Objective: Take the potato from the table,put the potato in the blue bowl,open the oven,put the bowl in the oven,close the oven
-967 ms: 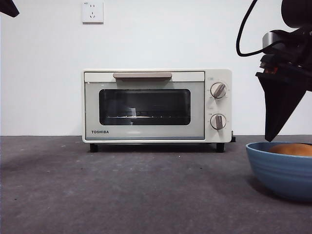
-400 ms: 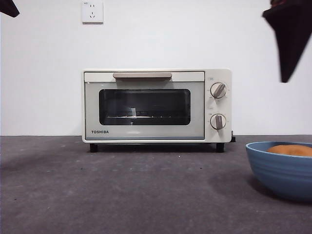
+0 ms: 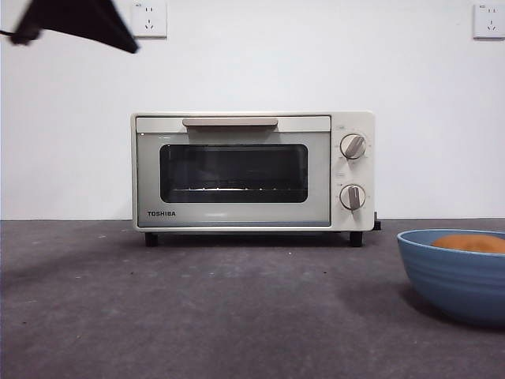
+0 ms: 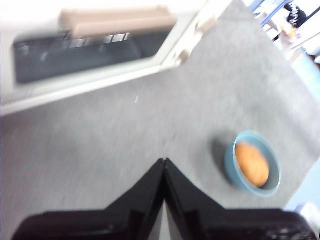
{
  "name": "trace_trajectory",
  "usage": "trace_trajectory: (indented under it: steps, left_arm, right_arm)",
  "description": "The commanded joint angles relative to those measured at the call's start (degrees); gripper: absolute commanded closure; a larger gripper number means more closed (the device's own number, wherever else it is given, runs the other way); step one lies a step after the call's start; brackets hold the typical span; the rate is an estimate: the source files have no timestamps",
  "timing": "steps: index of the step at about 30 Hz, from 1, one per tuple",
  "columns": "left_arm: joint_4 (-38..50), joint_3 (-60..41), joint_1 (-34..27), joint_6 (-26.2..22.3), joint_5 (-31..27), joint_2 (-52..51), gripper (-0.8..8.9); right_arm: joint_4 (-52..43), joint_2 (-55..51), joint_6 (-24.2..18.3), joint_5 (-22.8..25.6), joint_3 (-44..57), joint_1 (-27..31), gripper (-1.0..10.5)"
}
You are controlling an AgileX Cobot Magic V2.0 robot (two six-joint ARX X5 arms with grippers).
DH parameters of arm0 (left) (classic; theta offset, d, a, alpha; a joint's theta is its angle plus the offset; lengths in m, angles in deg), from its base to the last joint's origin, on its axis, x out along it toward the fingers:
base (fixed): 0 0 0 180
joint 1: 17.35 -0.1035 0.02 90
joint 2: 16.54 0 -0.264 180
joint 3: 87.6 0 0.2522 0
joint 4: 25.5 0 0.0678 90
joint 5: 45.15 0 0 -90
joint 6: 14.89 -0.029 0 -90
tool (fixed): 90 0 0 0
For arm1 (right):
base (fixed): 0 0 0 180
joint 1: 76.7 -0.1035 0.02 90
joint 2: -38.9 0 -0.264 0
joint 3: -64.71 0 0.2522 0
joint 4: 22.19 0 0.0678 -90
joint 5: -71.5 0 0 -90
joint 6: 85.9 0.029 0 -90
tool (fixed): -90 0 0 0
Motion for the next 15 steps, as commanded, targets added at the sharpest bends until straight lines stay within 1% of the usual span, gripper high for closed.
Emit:
trace_trajectory:
  steps: [1,5,8,10,13,15]
  left_arm:
    - [0.8,6.7,1.5,0.7,-0.6,6.4,8.19]
    - [-0.6,18.0,3.1,-0.1,-4.5,15.6,8.19]
    - [-3.3,26.2,3.8,-1.4,-4.7,22.3,8.19]
    - [-5.6,31.1,4.3,-2.4,-5.2,26.4,8.19]
    - [-8.1,38.0,5.5,-4.6,-10.3,32.8,8.19]
    - [-8.8,40.6,5.6,-5.2,-11.2,35.7,8.19]
  right_arm:
    - [0.6,-3.5,4.0,-0.2,-0.1,-0.1,9.6]
    - [0.8,-7.7,6.3,-0.2,-0.1,-0.1,9.6]
    - [1.3,-10.1,7.9,-0.2,-0.1,-0.1,9.5]
    - [1.4,-11.2,8.1,-0.2,-0.1,-0.1,9.5]
    - [1.4,-12.1,8.2,-0.2,-0.1,-0.1,9.5]
    - [1.4,-12.0,8.3,-0.2,-0.1,-0.1,9.5]
